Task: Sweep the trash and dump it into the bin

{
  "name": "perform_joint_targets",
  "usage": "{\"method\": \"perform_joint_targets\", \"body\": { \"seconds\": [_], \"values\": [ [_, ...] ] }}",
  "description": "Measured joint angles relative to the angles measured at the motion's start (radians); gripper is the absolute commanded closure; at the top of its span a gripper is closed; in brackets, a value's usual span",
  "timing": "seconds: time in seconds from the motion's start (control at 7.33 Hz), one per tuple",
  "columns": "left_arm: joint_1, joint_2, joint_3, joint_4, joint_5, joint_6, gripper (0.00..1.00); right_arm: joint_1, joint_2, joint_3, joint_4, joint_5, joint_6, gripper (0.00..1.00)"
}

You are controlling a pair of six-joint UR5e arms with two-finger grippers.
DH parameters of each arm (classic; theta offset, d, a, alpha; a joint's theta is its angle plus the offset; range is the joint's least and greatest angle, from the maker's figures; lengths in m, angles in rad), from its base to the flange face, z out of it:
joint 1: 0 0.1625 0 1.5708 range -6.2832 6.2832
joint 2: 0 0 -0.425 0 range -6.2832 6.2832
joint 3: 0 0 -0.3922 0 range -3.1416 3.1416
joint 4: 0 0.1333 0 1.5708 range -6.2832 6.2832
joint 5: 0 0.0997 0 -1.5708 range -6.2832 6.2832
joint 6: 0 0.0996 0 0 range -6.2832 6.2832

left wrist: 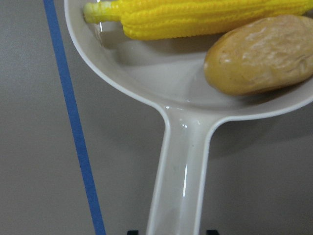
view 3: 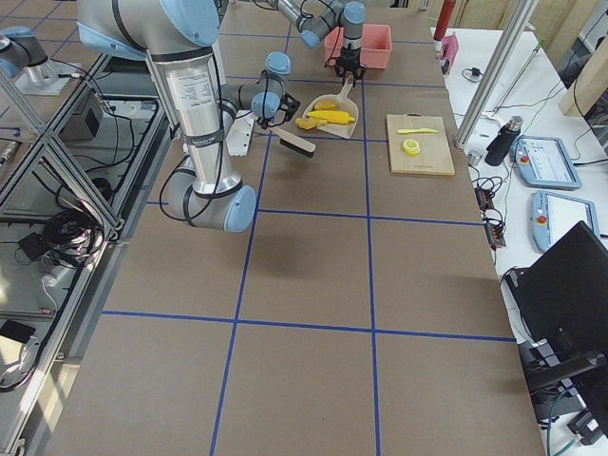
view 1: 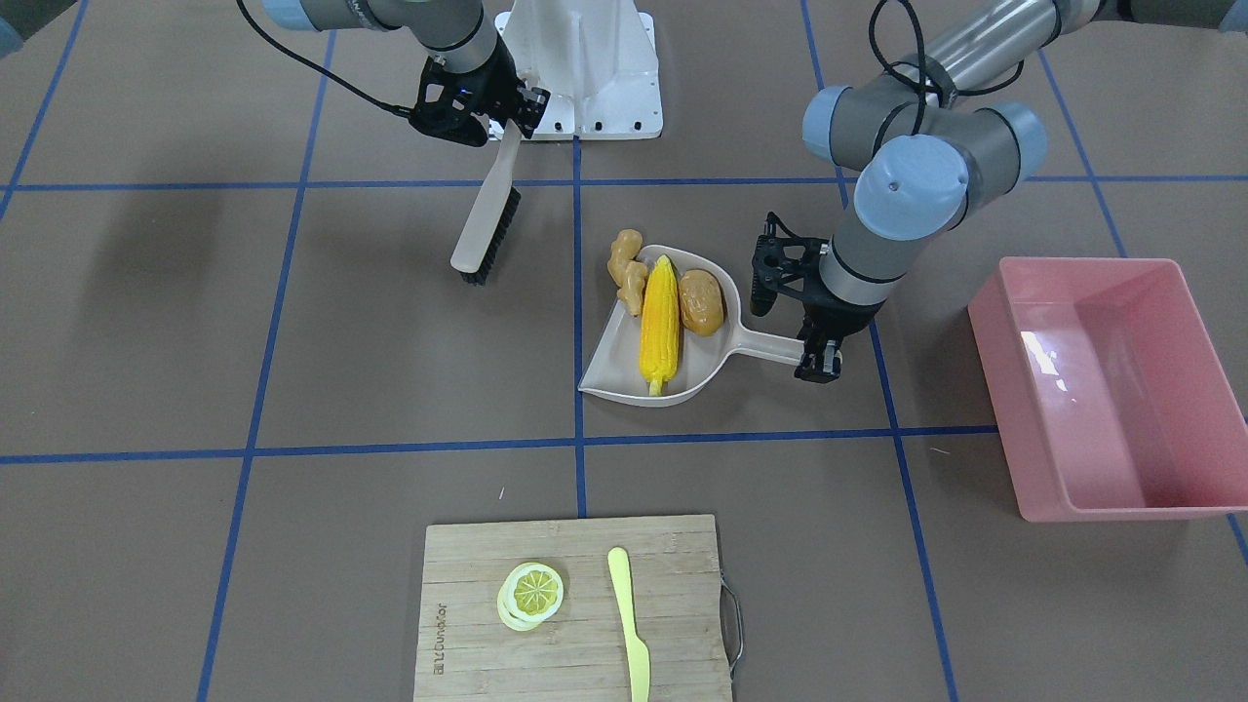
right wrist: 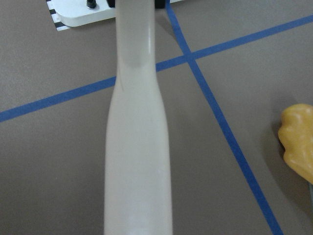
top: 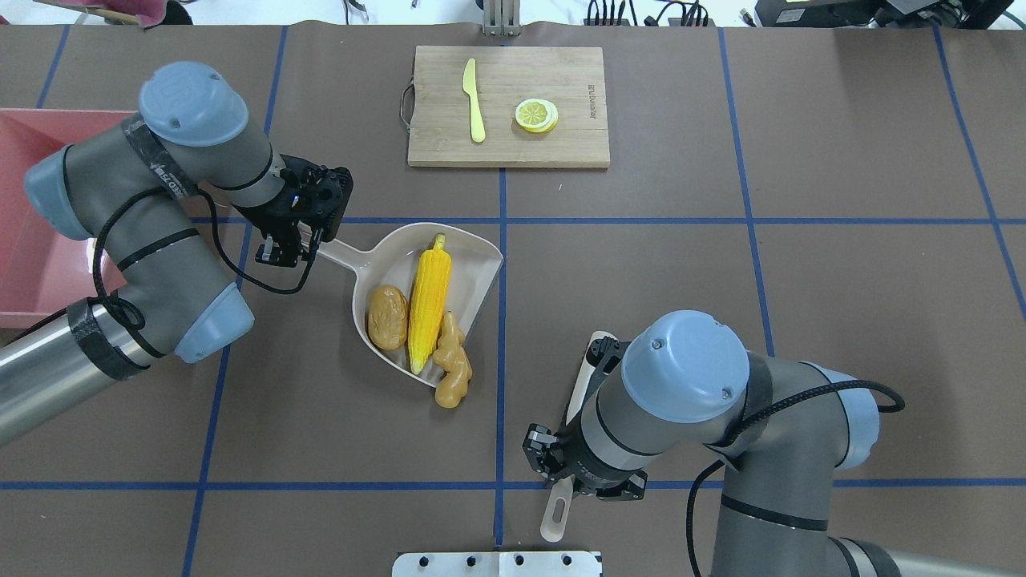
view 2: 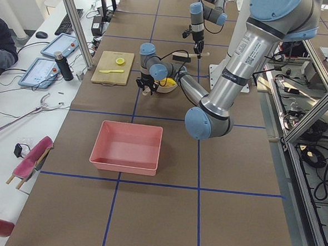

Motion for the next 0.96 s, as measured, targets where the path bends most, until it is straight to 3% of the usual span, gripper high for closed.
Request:
{"method": "perform_joint_targets", "body": {
  "seconds": [0.55, 0.96],
  "values": [
    [0.003, 0.0, -0.007, 0.004, 0.0, 0.0, 0.87, -0.009, 0.106, 0.022, -0.226, -0.011, -0.06, 1.0],
    [0.004, 0.004, -0.007, 0.004, 0.0, 0.0, 0.93, 0.0, 0.119, 0.018, -0.256, -0.018, -0.114, 1.0]
  ]
}}
